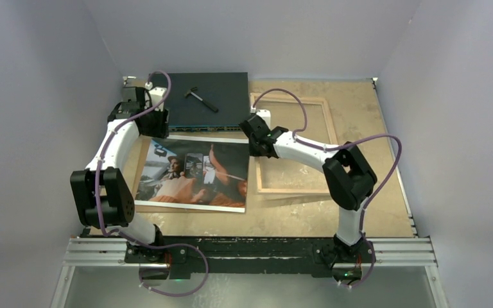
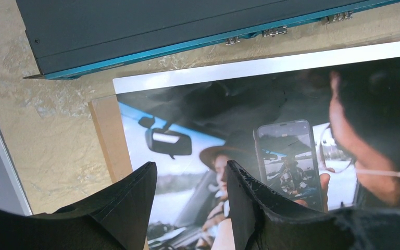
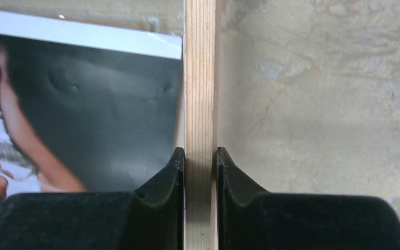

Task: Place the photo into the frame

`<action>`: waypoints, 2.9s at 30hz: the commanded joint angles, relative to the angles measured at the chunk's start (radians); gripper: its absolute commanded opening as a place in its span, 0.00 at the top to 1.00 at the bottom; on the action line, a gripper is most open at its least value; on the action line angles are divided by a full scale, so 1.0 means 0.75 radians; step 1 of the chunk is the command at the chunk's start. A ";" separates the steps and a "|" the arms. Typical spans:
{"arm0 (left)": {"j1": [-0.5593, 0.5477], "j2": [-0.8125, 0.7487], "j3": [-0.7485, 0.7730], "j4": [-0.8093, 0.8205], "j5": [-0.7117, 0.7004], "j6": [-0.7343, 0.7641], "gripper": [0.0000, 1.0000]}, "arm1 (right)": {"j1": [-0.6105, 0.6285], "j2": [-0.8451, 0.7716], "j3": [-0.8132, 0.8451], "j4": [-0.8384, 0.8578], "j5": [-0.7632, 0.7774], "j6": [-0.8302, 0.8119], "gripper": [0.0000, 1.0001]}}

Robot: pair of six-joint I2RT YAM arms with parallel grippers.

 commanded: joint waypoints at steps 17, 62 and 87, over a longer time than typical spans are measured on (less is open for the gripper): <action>0.005 0.001 0.016 -0.029 0.030 0.021 0.52 | 0.004 -0.114 -0.269 0.137 0.056 0.007 0.91; 0.419 0.221 -0.145 -0.071 -0.062 0.433 0.77 | 0.057 -0.130 -0.271 0.394 -0.385 0.055 0.01; 0.335 0.294 -0.347 0.056 0.054 0.347 0.85 | 0.056 -0.014 -0.310 0.541 -0.626 0.184 0.01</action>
